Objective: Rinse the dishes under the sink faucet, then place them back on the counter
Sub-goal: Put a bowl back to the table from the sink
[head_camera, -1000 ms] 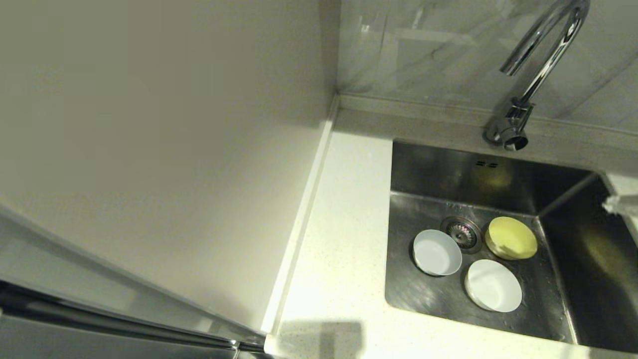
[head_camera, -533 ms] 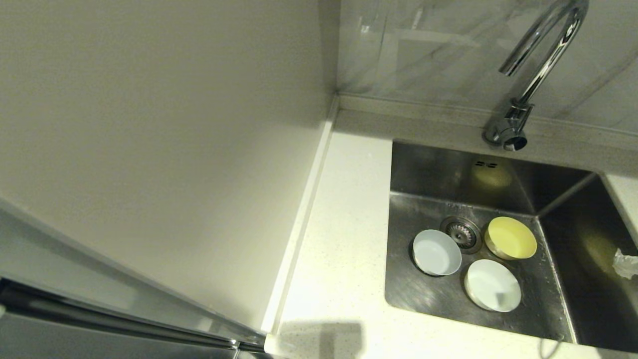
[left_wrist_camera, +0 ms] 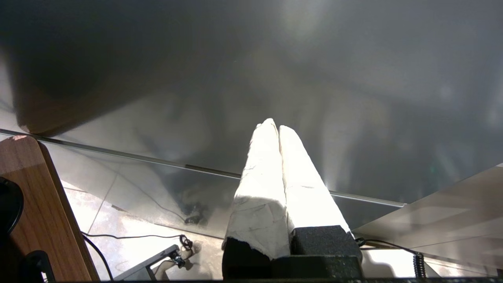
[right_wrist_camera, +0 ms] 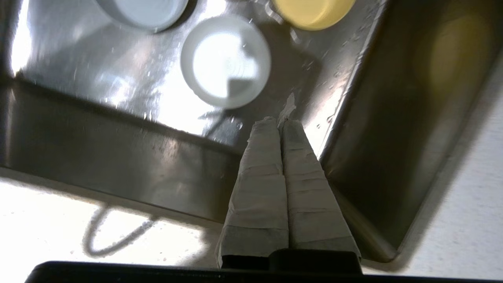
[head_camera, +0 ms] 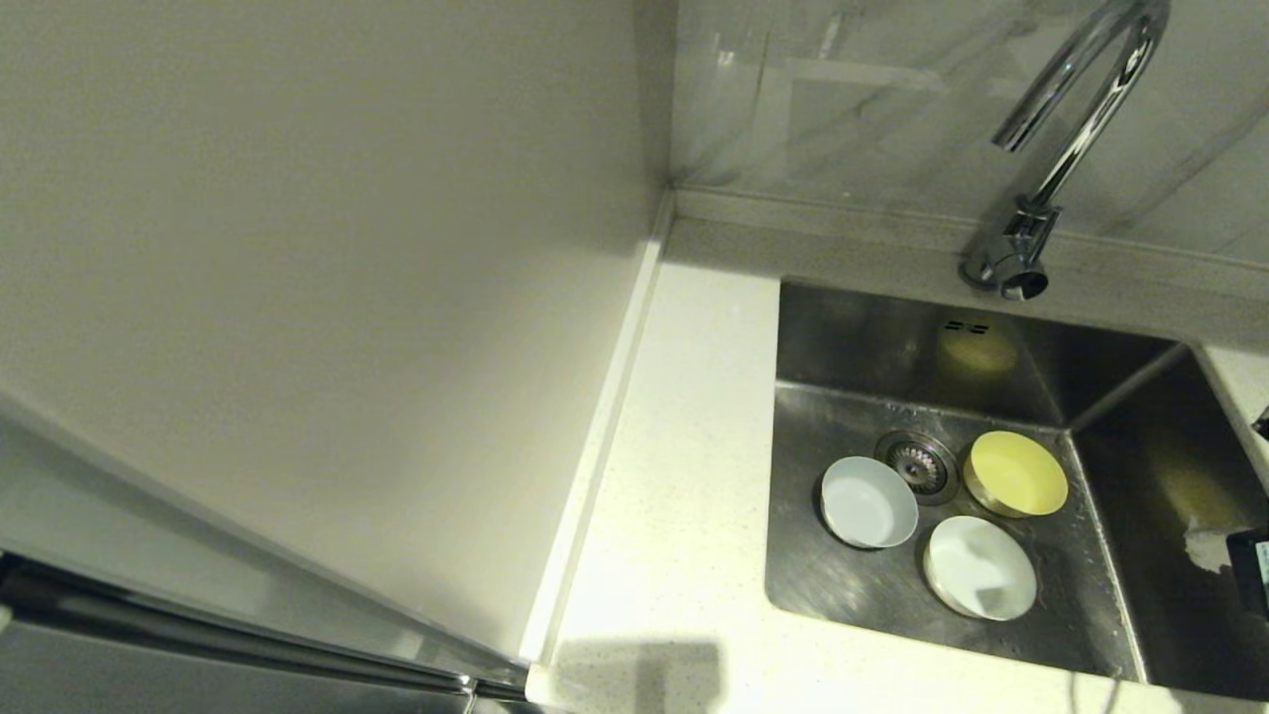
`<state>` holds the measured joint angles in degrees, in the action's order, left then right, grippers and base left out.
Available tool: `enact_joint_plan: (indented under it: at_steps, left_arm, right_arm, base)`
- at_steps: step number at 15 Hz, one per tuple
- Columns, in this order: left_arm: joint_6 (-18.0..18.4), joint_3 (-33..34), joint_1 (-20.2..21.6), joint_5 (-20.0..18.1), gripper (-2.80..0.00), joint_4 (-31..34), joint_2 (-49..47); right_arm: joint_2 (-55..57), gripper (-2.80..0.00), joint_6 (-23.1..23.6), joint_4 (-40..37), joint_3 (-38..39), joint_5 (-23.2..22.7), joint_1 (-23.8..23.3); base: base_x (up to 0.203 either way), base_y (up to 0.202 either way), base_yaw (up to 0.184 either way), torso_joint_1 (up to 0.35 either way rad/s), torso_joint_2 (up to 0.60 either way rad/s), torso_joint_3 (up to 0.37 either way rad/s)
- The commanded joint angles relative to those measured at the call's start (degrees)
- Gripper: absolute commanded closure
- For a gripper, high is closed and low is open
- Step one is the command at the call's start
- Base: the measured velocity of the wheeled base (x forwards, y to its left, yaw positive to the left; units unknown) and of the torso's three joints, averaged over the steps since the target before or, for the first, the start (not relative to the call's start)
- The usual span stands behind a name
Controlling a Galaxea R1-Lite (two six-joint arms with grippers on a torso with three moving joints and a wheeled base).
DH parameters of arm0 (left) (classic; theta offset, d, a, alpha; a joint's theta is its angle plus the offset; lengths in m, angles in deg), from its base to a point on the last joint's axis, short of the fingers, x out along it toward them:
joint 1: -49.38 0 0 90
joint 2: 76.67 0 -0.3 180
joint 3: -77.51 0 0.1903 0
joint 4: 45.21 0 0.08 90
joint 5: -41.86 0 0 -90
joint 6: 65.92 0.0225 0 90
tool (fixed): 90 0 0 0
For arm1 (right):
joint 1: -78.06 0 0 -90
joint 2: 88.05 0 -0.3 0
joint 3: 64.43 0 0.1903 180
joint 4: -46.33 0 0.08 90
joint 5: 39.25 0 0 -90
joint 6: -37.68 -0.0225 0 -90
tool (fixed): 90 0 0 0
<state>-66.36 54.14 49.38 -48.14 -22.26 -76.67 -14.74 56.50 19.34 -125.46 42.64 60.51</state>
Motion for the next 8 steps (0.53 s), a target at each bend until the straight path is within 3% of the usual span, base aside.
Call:
enact_joint_plan:
  at_steps: [1,5,8]
  left_arm:
    - [0.00,0.18,0.00,0.00,0.00,-0.02,0.00]
    - [0.00,0.18,0.00,0.00,0.00,-0.02,0.00]
    - [0.00,0.18,0.00,0.00,0.00,-0.02,0.00]
  right_arm:
    - [4.60,-2.80,0.35,0.19,-1.26,1.16,3.51]
    - [11.95,-2.80,0.53,0.77,-7.68,2.54,12.53]
    - [20.23,-2.80,0.17,7.10,-10.58,11.06,19.58]
  base:
    - [0.000,0.000,0.000,0.000,0.00,0.000]
    - [0.000,0.000,0.000,0.000,0.00,0.000]
    - [0.000,0.000,0.000,0.000,0.00,0.000]
